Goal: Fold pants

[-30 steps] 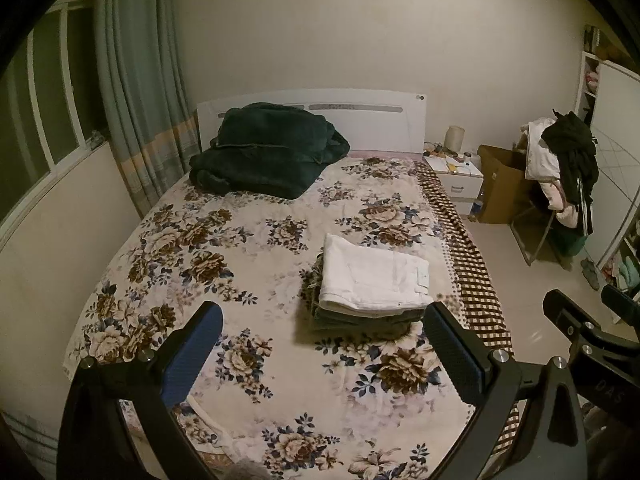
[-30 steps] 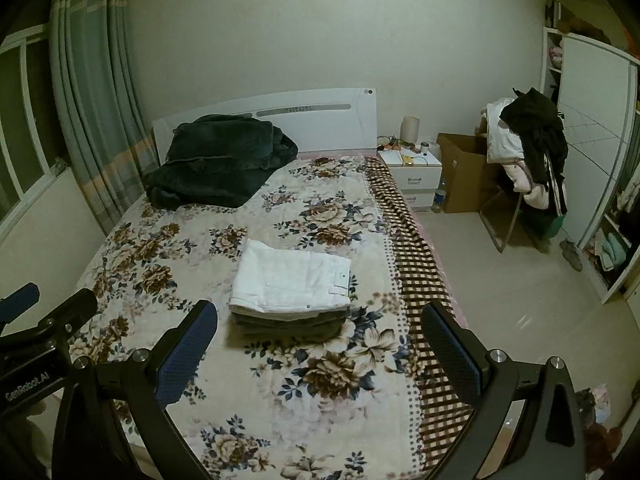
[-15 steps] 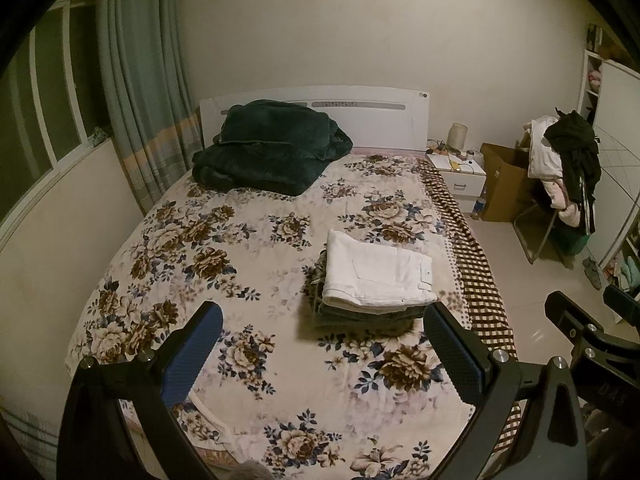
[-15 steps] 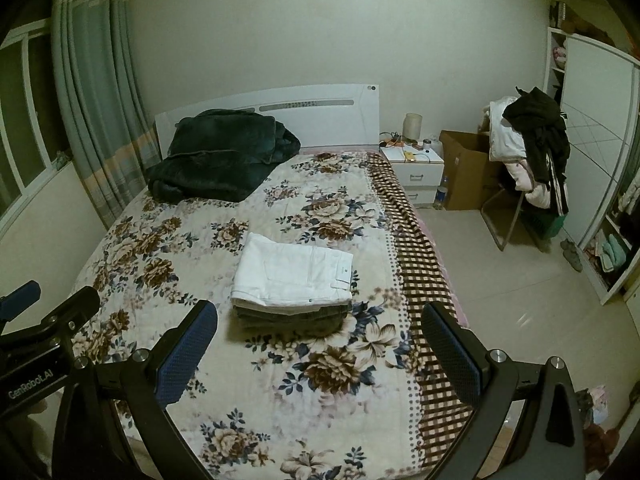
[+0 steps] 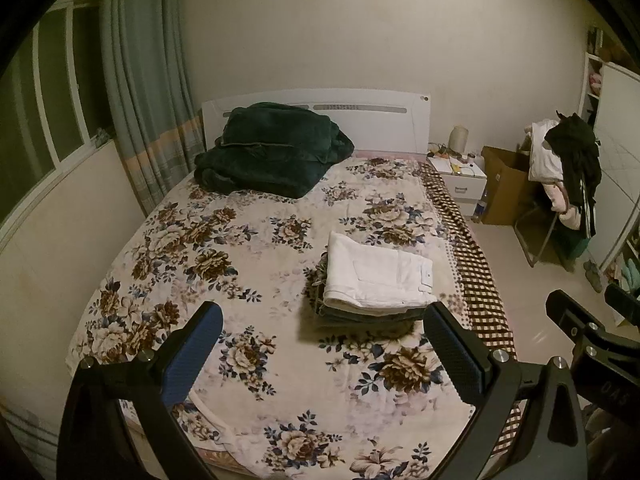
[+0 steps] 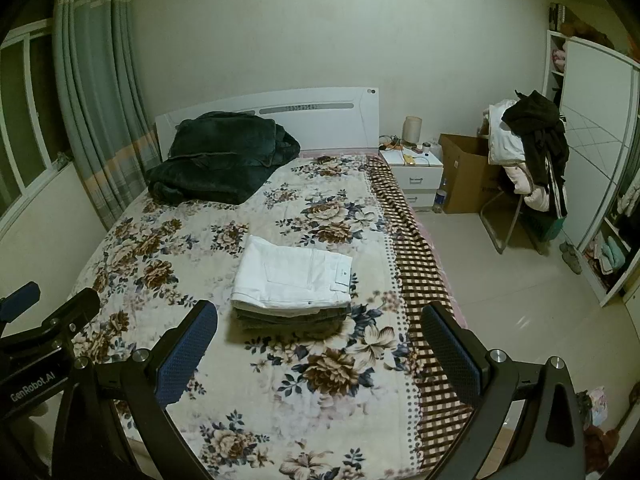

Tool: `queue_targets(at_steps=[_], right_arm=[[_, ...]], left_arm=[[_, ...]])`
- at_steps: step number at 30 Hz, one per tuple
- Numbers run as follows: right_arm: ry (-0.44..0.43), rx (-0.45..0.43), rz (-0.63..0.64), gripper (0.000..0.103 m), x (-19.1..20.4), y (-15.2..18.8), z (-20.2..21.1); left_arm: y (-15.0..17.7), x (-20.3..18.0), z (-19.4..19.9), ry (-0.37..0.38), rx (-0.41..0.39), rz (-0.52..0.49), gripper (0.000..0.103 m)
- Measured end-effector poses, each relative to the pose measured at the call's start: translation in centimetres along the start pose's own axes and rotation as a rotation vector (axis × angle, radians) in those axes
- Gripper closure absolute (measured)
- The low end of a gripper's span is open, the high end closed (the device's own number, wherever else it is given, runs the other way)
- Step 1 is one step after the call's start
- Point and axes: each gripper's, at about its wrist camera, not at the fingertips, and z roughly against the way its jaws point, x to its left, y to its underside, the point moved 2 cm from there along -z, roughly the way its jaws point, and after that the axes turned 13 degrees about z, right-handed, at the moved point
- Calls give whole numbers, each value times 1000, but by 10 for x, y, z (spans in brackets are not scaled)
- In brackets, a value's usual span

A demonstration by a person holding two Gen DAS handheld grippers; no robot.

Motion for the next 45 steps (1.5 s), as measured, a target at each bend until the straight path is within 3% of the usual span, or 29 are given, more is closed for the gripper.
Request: queue_targets(at_steps=[45], right_arm=[[-19, -5, 11, 0, 4, -1, 7]], left_arm=[[4, 6, 9, -3, -11, 14, 0]])
